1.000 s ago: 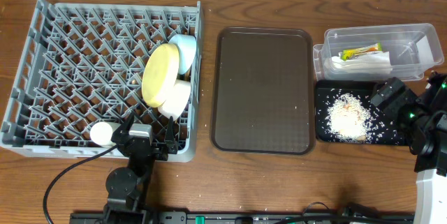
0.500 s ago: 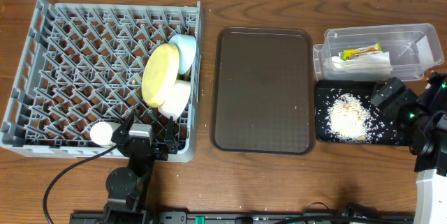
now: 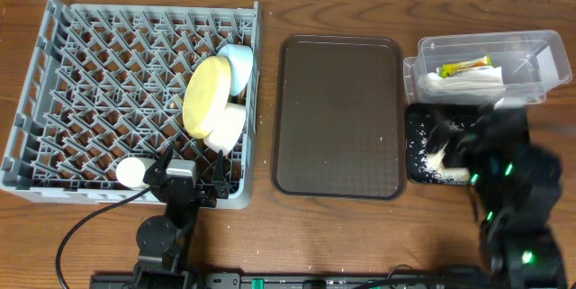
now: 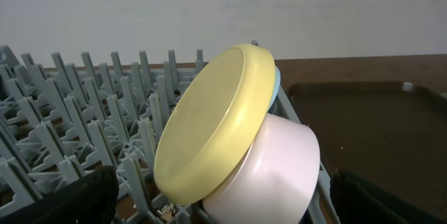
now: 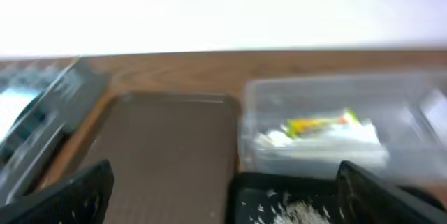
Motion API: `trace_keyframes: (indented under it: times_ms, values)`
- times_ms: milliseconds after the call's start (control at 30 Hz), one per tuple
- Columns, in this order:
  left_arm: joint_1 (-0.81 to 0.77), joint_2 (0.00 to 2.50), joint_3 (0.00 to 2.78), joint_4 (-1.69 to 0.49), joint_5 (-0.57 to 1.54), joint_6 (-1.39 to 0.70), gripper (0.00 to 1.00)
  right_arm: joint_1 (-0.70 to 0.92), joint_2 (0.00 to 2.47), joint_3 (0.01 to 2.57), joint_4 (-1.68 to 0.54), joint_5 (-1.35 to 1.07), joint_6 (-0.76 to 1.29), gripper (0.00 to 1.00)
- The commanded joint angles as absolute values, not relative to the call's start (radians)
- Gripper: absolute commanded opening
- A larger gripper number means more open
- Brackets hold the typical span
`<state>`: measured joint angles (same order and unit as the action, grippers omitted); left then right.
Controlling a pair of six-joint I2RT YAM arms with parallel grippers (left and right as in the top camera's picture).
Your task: Sort waste into correct bins and load items into the dishwasher
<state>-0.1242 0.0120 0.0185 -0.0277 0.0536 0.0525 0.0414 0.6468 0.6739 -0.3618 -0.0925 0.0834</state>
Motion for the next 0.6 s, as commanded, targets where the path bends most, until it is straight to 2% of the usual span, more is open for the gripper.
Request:
trace_keyframes:
  times_ms: [0, 567]
  values:
    - [-0.118, 0.012, 0.004, -0.066, 0.06, 0.059, 0.98, 0.115, 0.501, 0.512, -0.297, -0.106, -0.208, 0.99]
    - [-0.118, 0.012, 0.004, -0.066, 0.06, 0.059, 0.98, 0.117, 0.005, 0.099, -0.229, -0.106, -0.207, 0.99]
